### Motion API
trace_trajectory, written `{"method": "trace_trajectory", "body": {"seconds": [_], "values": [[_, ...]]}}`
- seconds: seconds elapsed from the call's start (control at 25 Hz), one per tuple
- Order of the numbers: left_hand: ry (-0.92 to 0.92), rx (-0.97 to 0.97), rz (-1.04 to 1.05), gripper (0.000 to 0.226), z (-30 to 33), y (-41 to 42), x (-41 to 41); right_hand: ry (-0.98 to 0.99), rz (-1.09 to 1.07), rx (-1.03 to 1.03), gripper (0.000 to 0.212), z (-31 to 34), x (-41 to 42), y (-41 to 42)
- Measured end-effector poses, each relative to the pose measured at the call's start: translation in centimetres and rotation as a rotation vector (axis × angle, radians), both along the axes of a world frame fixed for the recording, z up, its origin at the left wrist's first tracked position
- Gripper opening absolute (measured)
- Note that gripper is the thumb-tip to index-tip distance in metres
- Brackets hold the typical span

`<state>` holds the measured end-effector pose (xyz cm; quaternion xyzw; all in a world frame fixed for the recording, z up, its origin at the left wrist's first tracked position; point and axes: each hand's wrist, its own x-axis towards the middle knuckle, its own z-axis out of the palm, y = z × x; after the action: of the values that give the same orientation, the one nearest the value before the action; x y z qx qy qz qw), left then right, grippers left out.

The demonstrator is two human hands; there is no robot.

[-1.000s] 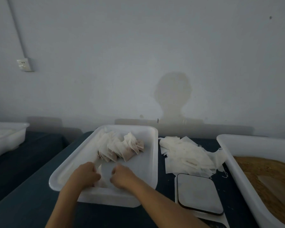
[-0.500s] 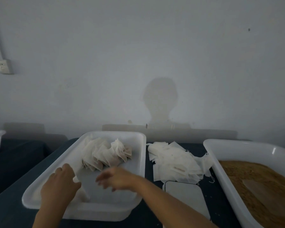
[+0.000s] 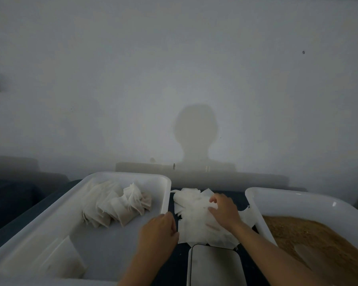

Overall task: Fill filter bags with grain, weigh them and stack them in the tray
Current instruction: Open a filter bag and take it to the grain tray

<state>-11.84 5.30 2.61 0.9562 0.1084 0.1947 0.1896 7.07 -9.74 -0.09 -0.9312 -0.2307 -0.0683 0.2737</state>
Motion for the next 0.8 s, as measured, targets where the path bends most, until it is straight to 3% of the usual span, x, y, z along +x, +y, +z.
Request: {"method": "trace_trajectory", "body": {"seconds": [0.2, 0.28, 0.36, 0.48, 0.8], "values": [[-0.006, 0.041, -0.006, 0.009, -0.5, 0.3, 0.8, -0.095, 0.002, -0.476, 0.057, -1.8, 1.0, 2.2], [-0.016, 0.055, -0.009, 0.011, -0.7, 0.4, 0.9, -0.162, 0.004, -0.591, 0.056, -2.5, 0.9, 2.7], [-0.015, 0.071, -0.005, 0.012, -0.8, 0.4, 1.0, -0.252, 0.021, -0.646, 0.039, -2.5, 0.8, 2.9], [0.006, 0.084, 0.004, 0.013, -0.7, 0.2, 1.1, -0.255, 0.060, -0.565, 0.019, -1.0, 0.4, 2.4], [0.002, 0.095, 0.050, 0.013, -0.4, -0.1, 1.1, -0.173, 0.013, -0.137, 0.045, 1.8, -1.0, 0.2]]}}
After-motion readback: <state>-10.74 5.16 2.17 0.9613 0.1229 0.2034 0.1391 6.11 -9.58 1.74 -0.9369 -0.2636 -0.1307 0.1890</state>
